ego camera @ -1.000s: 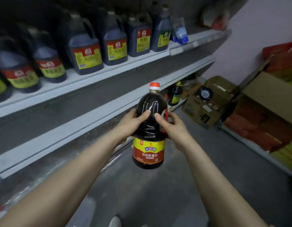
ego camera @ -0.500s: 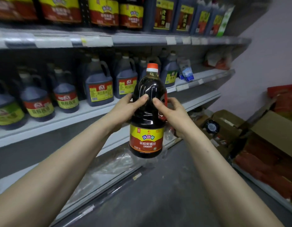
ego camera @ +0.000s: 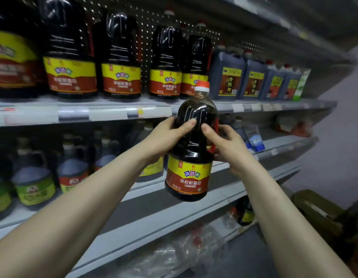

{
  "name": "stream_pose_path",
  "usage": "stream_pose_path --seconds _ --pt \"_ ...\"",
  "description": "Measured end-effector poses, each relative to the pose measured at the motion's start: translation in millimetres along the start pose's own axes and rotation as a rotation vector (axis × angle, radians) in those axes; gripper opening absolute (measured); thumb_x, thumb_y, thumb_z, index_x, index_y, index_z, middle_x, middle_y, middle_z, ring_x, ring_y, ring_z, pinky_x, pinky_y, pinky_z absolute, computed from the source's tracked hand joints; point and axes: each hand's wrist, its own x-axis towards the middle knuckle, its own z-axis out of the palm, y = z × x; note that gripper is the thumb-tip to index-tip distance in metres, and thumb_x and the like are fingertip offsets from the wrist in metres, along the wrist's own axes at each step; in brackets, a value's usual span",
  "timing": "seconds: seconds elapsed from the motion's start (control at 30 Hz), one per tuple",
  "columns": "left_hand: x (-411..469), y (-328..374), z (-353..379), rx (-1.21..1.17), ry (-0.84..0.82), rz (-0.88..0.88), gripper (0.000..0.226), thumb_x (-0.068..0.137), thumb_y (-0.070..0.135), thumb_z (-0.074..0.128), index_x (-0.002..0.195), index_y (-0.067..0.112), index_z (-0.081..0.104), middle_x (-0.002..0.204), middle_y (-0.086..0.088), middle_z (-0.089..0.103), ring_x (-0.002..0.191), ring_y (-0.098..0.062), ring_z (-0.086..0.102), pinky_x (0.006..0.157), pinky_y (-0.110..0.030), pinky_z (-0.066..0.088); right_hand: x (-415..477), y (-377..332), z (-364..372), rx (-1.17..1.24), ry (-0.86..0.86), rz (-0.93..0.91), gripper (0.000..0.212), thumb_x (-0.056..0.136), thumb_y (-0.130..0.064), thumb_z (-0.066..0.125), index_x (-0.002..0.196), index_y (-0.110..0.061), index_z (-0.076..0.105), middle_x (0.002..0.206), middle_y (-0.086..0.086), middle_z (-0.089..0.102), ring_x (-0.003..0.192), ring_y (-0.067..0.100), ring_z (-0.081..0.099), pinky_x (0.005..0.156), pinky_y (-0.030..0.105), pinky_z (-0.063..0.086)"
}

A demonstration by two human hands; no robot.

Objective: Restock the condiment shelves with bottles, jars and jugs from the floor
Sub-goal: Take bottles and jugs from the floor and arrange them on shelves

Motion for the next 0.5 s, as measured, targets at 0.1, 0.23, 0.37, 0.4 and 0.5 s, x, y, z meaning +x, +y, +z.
stream_pose_path --seconds 0.1,0.23,0.37,0.4,0.5 --pt "11 8 -8 0.022 0.033 0.0 0.055 0.088 0.057 0.06 0.129 0.02 0.055 0.115 0.001 0.069 0.1 -0.013 0.068 0.078 -0.032 0.056 20 -9 2 0.059 -0.027 -0.015 0.075 0.057 -0.066 0.074 0.115 -0.022 0.059 0.114 -0.001 0.067 0.105 0.019 0.068 0.092 0.045 0.058" --pt "23 17 -15 0.013 0.049 0.013 0.045 0.089 0.054 0.062 0.123 0.026 0.058 0.113 0.001 0.07 0.099 -0.012 0.07 0.078 -0.031 0.058 46 -15 2 0.083 -0.071 -0.062 0.068 0.058 -0.063 0.074 0.112 -0.025 0.058 0.114 -0.001 0.067 0.107 0.021 0.067 0.097 0.049 0.055" --pt "39 27 -24 0.063 0.058 0.05 0.054 0.081 0.043 0.073 0.128 0.023 0.055 0.116 0.001 0.069 0.101 -0.012 0.07 0.076 -0.026 0.057 75 -20 -2 0.119 -0.148 -0.099 0.068 0.057 -0.063 0.075 0.112 -0.027 0.058 0.115 0.003 0.067 0.106 0.023 0.069 0.095 0.05 0.056" --pt "44 30 -25 0.071 0.055 0.062 0.057 0.08 0.039 0.076 0.13 0.021 0.054 0.119 -0.001 0.069 0.104 -0.015 0.069 0.082 -0.031 0.057 83 -22 -4 0.14 -0.165 -0.115 0.066 0.058 -0.063 0.075 0.111 -0.028 0.059 0.113 0.003 0.069 0.105 0.023 0.07 0.093 0.049 0.057" --pt "60 40 -26 0.086 0.094 0.111 0.055 0.079 0.033 0.078 0.128 0.019 0.056 0.119 -0.001 0.068 0.107 -0.015 0.068 0.089 -0.033 0.057 108 -30 -9 0.163 -0.206 -0.169 0.064 0.06 -0.061 0.075 0.112 -0.026 0.06 0.114 0.002 0.07 0.105 0.02 0.071 0.09 0.044 0.059"
